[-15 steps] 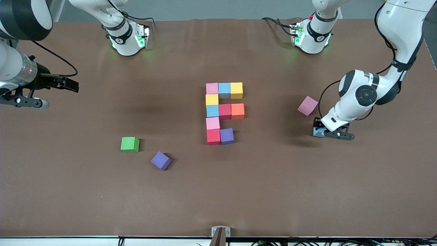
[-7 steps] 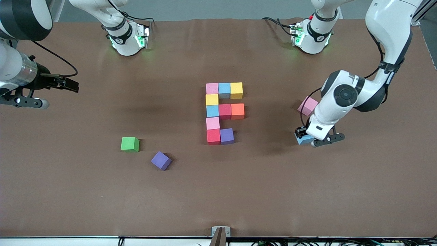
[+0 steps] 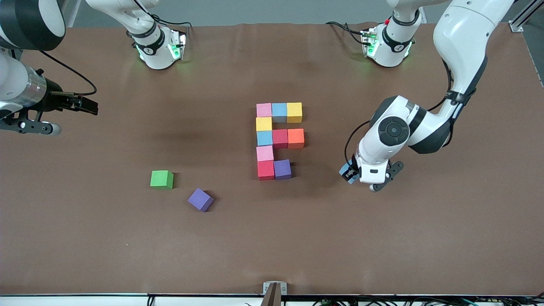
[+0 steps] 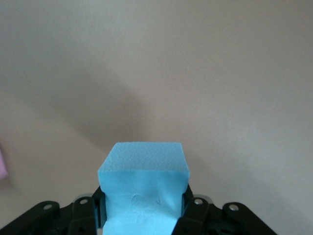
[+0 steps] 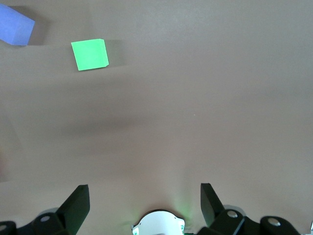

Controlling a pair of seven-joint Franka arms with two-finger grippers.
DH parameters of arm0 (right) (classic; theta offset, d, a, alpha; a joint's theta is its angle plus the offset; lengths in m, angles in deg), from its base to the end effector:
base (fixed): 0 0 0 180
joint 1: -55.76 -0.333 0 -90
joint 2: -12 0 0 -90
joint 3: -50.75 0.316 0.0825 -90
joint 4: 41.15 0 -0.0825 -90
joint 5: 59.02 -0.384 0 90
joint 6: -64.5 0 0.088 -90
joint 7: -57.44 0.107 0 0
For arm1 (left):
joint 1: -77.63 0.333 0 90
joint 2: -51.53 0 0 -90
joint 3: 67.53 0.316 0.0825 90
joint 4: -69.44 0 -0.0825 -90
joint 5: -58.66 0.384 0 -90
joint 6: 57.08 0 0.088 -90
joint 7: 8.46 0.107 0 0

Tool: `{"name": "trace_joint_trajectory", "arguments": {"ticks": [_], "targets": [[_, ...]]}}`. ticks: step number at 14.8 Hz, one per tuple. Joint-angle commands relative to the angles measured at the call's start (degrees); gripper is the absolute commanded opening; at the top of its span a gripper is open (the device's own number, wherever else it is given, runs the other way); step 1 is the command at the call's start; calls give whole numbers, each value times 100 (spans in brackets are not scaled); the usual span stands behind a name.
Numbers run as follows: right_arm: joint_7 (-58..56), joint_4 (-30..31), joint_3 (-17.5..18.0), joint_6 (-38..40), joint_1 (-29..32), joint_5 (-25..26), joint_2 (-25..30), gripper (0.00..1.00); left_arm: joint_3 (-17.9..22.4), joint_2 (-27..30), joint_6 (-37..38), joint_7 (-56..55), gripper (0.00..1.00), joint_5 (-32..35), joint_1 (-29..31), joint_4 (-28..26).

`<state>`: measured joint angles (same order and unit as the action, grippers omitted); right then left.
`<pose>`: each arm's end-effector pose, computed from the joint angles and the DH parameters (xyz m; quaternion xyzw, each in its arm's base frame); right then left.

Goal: Arrange 11 blocks into digit 3

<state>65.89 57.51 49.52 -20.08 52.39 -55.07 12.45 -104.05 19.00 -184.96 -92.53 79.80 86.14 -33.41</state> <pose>0.5321 0.0119 0.5520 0.9909 -0.0538 -0.1149 0.0452 0.5943 -0.2636 0.2835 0.9162 0.4003 -0.0145 0.0117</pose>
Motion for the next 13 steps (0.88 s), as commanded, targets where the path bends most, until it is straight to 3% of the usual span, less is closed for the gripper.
{"name": "trace_joint_trajectory", "arguments": {"ticks": [1,13], "targets": [[16,31,44,-15,38,10,34,100,4,-315,149,-1291,15,-84,-191,397],[16,31,44,-15,38,1,34,100,101,-623,-52,-5423,17,-286,-683,556]]}}
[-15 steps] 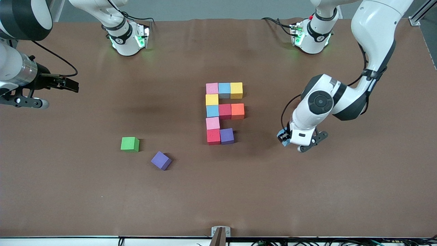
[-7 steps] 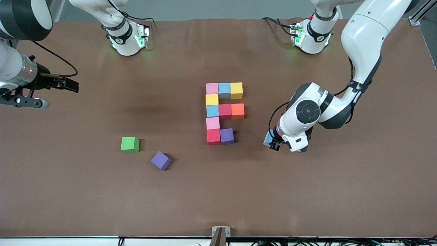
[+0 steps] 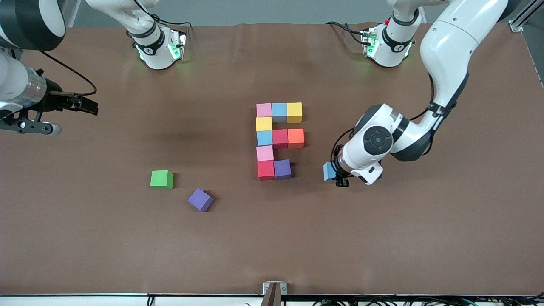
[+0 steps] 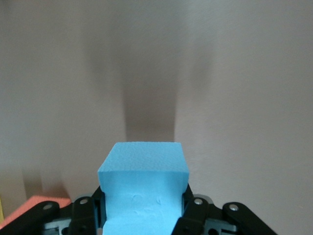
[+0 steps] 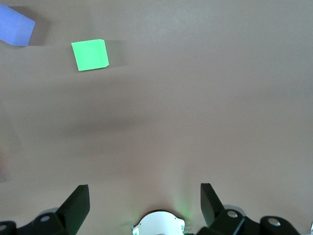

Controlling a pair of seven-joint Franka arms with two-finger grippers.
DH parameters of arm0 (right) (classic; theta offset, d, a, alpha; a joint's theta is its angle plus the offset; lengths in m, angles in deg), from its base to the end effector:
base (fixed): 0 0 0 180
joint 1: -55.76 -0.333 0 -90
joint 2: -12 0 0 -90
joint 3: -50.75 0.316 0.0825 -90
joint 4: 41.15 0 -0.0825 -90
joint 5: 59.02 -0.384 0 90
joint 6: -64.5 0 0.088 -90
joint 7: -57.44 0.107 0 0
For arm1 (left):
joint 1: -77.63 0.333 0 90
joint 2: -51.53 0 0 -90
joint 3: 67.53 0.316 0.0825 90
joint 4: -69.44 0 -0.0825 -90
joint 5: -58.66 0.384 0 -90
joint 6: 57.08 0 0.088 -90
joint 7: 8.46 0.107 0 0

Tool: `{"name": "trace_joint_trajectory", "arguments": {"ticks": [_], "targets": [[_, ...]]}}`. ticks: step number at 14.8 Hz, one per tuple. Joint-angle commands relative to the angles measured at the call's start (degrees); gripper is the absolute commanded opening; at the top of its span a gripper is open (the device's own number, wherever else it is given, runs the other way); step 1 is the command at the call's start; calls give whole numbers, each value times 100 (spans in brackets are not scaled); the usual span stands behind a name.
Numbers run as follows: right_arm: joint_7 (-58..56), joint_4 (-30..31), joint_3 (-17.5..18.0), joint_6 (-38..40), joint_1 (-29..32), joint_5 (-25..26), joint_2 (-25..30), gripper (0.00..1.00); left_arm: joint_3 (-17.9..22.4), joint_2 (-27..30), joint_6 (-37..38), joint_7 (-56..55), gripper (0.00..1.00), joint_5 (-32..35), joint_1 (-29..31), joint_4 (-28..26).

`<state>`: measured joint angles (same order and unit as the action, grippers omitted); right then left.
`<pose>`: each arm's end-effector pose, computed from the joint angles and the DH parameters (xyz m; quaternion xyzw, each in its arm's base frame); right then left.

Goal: Arrange 11 blocks into digit 3

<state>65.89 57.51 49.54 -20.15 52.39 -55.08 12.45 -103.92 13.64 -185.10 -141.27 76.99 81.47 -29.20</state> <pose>0.5323 0.0122 0.5521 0.9910 -0.0536 -0.1143 0.0450 0.5892 -0.3119 0.2609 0.6771 0.7332 -0.0617 0.0073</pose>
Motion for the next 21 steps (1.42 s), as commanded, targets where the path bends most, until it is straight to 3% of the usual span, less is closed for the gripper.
{"name": "trace_joint_trajectory", "arguments": {"ticks": [1,5,13,21], "targets": [[16,30,51,-7,38,1,34,100,88,-113,-56,-770,17,4,-251,126],[16,30,51,-16,29,1,34,100,157,-306,-65,-1176,18,118,-576,169],[16,30,51,-7,21,1,34,100,896,-631,-47,-686,15,241,-1692,872],[24,30,51,10,20,1,34,100,1010,-912,-65,-420,14,242,-1895,1109]]}}
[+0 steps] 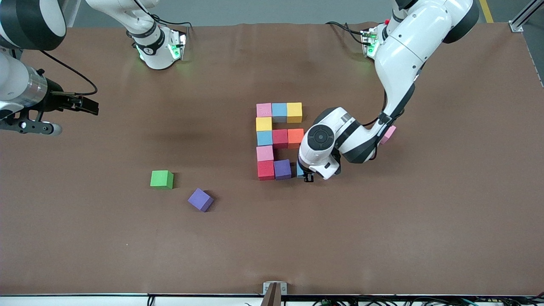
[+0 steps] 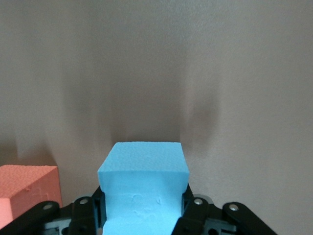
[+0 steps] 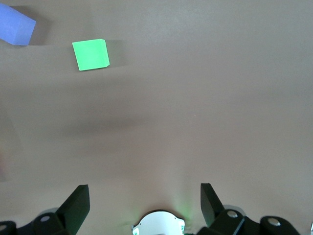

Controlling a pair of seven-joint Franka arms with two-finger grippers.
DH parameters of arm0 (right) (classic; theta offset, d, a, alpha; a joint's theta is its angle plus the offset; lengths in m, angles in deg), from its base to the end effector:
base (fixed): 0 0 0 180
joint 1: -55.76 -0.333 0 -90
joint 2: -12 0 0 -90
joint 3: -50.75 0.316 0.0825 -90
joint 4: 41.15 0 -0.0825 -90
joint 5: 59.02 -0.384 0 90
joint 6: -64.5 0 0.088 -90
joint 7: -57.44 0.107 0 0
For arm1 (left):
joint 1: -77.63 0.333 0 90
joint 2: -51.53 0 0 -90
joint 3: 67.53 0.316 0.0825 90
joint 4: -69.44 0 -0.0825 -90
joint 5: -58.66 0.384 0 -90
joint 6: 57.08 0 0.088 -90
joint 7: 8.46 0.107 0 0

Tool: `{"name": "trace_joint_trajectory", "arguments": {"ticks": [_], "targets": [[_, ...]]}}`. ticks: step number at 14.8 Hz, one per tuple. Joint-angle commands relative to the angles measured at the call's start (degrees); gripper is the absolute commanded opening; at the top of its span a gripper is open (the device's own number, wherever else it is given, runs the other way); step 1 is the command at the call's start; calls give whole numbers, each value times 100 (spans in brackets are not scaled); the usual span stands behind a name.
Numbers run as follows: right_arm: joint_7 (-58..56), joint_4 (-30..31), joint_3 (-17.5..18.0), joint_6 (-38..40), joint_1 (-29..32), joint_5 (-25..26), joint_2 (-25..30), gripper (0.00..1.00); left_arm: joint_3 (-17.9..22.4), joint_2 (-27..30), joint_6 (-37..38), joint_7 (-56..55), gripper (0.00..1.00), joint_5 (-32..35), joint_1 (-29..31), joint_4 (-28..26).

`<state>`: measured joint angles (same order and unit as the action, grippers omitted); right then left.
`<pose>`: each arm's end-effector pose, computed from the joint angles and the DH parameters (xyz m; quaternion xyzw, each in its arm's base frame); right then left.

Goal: Arrange 11 blocks into digit 3

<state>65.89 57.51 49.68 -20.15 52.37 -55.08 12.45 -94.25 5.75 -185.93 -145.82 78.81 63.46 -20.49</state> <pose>0.5322 0.0136 0.5521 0.9910 -0.0522 -0.1142 0.0452 0.5614 -0.4120 0.2044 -0.7047 -0.7088 0.0307 0.0097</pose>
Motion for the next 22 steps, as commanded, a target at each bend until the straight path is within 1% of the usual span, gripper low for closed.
{"name": "trace_joint_trajectory", "arguments": {"ticks": [1,5,11,16,19,20,22], "targets": [[24,30,37,10,14,1,34,100,44,-150,18,34,14,51,-138,291],[24,31,37,1,22,1,34,100,44,-177,9,-246,14,16,-138,380],[16,39,37,1,22,1,34,100,44,-282,-18,-326,14,16,-226,380],[24,30,37,-8,22,1,34,100,44,-335,-272,-361,14,16,-235,388],[24,30,37,-8,22,1,34,100,44,-361,-290,-353,15,16,-235,380],[24,30,37,-8,22,1,34,100,44,-361,-290,-353,16,25,-270,380],[24,30,37,1,22,1,34,100,44,-361,-290,-353,24,25,-270,380]]}}
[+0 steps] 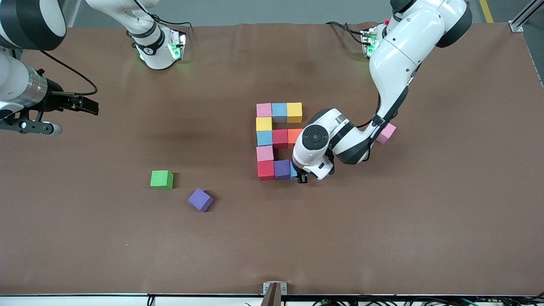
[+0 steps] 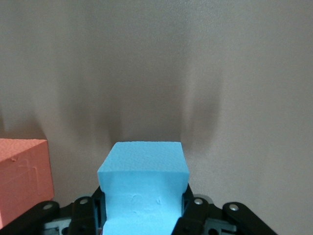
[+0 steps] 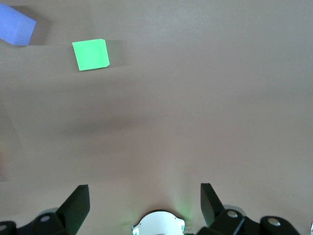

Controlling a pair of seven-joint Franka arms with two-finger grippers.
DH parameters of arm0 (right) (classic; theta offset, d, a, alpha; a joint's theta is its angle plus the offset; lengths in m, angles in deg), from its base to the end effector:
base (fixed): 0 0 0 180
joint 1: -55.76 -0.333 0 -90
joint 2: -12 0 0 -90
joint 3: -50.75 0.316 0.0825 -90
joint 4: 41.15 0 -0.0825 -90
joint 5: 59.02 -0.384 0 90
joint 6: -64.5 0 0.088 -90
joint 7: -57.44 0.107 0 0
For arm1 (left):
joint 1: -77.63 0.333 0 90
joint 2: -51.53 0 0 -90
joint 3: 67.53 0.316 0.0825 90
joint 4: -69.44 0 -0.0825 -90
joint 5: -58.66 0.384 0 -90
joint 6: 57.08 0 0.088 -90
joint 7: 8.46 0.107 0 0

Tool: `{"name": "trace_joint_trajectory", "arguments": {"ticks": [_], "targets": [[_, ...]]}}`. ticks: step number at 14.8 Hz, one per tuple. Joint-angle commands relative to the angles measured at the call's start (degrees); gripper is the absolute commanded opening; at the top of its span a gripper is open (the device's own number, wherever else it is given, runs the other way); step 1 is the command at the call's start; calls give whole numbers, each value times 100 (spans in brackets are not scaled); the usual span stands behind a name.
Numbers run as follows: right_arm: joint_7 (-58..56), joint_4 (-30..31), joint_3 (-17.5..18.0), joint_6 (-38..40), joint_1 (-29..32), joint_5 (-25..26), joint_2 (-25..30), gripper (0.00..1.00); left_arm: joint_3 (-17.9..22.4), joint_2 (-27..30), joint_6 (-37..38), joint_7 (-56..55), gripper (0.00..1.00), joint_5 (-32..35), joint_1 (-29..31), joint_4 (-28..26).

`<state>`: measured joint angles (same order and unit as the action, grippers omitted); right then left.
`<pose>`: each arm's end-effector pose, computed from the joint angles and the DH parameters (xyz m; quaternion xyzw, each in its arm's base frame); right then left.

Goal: Arrange 11 blocks into digit 3

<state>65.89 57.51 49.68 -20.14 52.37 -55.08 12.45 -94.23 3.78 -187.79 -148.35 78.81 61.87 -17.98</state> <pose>0.5322 0.0136 0.5521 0.9910 -0.0522 -0.1143 0.0452 0.5626 -0.4312 0.2024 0.6932 0.7198 -0.0361 0.0108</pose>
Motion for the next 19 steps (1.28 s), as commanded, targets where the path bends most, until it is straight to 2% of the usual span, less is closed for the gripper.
{"name": "trace_joint_trajectory", "arguments": {"ticks": [1,3,5,10,14,19], "targets": [[24,31,36,9,23,1,34,100,42,-164,-104,-91,37,25,-111,129],[16,31,36,-8,23,1,34,100,42,-156,-104,-82,62,25,-102,129],[16,31,36,9,23,1,34,100,42,-129,-95,-47,100,69,-111,129],[16,31,36,1,23,1,34,100,42,55,-51,-29,100,122,-58,129],[16,31,36,1,23,1,34,100,24,459,273,146,100,122,12,129],[16,31,36,-8,31,1,34,100,24,1117,862,1120,100,122,161,120]]}}
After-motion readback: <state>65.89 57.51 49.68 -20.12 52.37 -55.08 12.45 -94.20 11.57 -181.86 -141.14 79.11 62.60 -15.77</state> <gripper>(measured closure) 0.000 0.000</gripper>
